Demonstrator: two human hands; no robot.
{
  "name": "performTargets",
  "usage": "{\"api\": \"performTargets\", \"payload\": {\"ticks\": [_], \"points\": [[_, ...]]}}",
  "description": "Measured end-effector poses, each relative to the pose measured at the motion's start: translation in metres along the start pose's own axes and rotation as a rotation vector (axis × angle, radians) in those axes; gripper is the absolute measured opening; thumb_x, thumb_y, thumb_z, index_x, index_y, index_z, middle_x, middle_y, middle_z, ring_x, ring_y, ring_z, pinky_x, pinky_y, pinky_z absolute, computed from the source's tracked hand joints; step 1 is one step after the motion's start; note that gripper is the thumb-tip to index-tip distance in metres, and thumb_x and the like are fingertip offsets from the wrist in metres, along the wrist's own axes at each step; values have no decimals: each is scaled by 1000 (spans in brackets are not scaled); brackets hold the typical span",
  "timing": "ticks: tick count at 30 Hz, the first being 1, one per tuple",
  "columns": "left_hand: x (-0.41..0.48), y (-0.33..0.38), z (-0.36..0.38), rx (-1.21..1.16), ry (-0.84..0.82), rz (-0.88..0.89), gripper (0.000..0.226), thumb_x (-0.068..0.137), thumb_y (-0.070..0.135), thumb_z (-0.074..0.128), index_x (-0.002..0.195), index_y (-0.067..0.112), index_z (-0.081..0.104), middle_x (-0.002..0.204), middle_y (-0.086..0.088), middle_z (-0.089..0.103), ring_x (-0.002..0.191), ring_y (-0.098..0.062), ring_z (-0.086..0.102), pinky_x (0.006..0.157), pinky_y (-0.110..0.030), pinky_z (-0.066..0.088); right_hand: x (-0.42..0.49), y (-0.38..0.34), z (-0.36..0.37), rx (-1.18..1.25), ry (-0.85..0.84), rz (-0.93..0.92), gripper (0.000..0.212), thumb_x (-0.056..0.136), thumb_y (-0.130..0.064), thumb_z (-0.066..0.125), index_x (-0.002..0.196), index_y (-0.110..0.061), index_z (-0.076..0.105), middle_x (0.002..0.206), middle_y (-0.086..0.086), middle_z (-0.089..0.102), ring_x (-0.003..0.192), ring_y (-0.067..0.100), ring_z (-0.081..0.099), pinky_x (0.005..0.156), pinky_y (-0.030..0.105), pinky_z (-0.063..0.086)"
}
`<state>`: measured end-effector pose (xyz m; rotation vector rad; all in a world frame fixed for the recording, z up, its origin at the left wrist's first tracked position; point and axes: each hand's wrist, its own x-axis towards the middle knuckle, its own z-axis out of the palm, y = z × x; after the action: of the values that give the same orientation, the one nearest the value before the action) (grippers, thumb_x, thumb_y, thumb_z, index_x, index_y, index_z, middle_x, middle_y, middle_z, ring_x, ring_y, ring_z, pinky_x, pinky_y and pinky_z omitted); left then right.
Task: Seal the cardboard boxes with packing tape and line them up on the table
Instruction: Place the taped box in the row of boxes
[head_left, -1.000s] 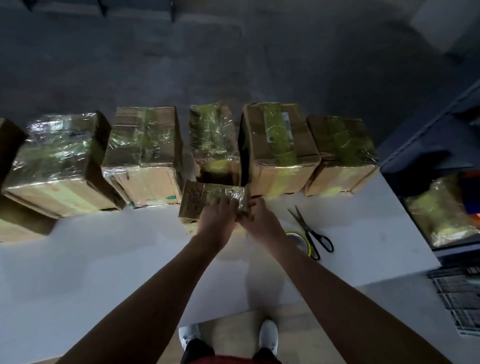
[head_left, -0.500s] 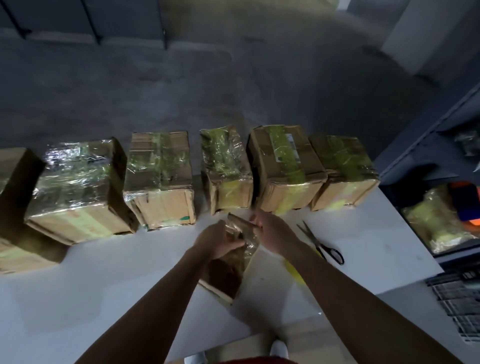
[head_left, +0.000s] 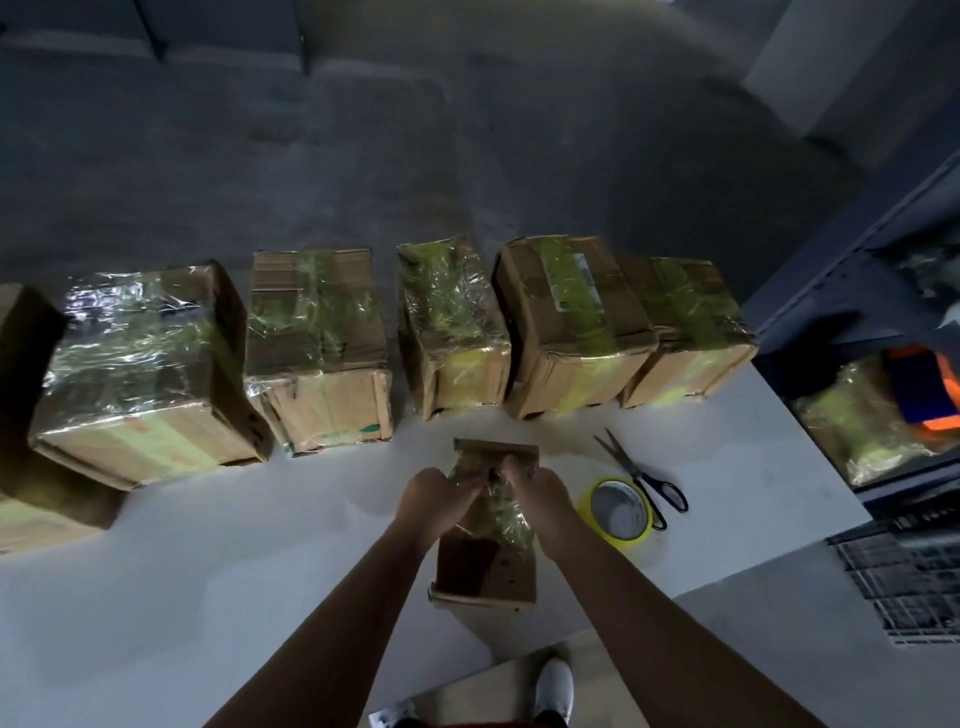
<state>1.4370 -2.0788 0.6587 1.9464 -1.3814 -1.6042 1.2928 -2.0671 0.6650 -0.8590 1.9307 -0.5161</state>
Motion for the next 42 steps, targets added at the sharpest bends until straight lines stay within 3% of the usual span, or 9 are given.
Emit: {"api": "performTargets", "payload": {"ticks": [5,9,14,20,24,27,32,39,42], "points": [[-9,8,1,-229,-114,-60,46,87,52,62,93,8,69,87,-7,71,76,-16,68,59,-22,48,-1,1,-1,-11,-29,-13,50,86,-52,60,62,-9,50,60,4,46,55,17,48,53,27,33],[-12,11,-1,-239,-43,-20,50,83,52,66,99,5,68,92,-9,71,82,-20,69,70,-27,54,-4,5,-11,63,-125,-83,48,90,-47,59,73,-2,60,66,9,54,60,20,53,57,28,40],[-22,16,-5,-323,-253,13,73,61,73,70,103,13,66,99,-9,72,95,-29,68,87,-42,54,-6,-11,-49,-31,-227,-169,43,94,-45,53,72,-9,58,59,0,46,55,14,43,55,26,33],[-46,54,28,-508,-132,86,63,67,59,65,107,10,60,105,-8,69,100,-26,63,87,-43,50,-2,-16,-101,161,-246,-194,87,82,-81,30,123,-11,62,118,15,66,107,28,62,99,43,46],[-65,80,55,-531,-93,177,51,72,53,63,106,15,61,104,-5,69,98,-22,63,78,-36,47,0,-1,-135,379,-330,-122,70,92,-67,30,114,-12,68,102,15,72,92,30,70,80,39,54],[-76,94,72,-518,-82,232,56,73,54,66,112,14,62,106,-6,71,97,-23,67,77,-35,49,-1,8,-154,491,-428,-127,57,89,-62,43,107,-15,70,106,15,70,97,32,67,93,47,51],[-95,115,99,-656,-179,288,66,82,55,66,129,9,58,127,-18,62,119,-39,57,108,-58,35,1,19,-196,583,-504,-160,67,85,-66,51,126,-14,59,120,19,65,112,38,62,101,56,44],[-111,144,124,-673,-211,361,54,90,43,52,128,5,56,125,-21,62,117,-39,58,103,-50,43,21,25,-233,643,-641,-190,79,83,-66,59,136,-8,50,146,32,32,133,49,35,109,65,28],[-106,160,125,-663,-205,403,51,92,44,48,128,8,57,124,-17,64,116,-35,60,101,-49,43,33,17,-242,609,-589,-257,79,83,-64,60,134,-4,50,140,32,42,129,48,43,108,63,32]]}}
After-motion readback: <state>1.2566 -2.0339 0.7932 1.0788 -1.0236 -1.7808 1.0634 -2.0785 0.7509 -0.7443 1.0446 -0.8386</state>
